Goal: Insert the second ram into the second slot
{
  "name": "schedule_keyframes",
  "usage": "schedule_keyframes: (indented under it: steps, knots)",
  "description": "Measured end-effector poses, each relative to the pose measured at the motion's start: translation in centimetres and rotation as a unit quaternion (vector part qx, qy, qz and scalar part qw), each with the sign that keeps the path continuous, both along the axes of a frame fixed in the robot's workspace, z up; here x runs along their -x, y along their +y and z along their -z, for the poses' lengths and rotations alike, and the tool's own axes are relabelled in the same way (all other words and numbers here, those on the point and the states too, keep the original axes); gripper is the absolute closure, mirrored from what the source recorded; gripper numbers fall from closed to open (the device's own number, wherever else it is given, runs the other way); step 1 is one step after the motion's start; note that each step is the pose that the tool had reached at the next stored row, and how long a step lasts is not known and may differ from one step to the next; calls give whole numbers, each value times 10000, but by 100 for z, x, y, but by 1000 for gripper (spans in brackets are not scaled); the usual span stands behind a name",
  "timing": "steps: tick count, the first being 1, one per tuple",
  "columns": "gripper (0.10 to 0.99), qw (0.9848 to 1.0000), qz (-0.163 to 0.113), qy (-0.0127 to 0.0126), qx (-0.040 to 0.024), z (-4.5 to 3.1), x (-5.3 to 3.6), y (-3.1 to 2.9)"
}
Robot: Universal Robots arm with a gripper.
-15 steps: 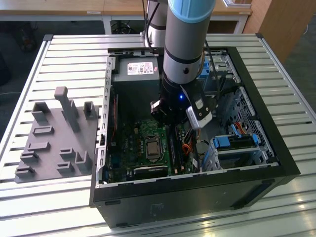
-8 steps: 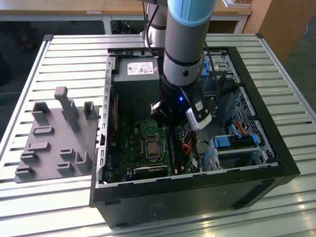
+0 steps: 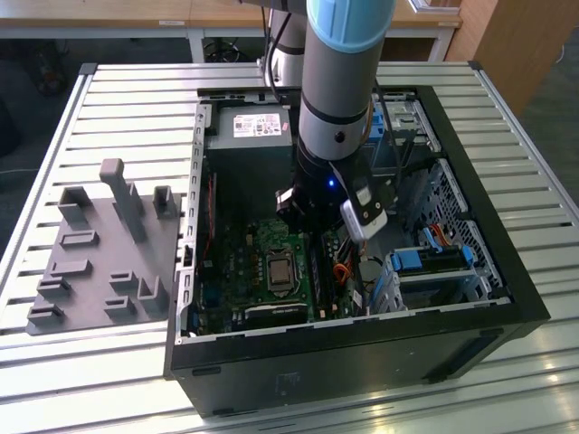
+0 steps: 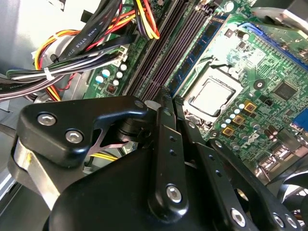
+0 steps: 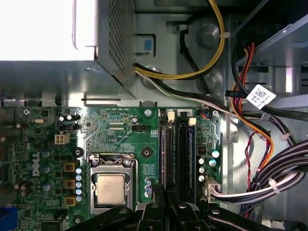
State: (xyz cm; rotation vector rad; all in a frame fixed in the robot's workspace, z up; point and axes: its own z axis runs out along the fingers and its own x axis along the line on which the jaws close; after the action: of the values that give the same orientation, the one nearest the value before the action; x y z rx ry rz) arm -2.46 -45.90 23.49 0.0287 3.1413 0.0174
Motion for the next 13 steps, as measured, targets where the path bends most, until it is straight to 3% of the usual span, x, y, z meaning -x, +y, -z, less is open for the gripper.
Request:
schedule_keyframes:
  steps: [13]
  knots:
    - [949, 10000, 4, 13, 0, 21, -21, 0]
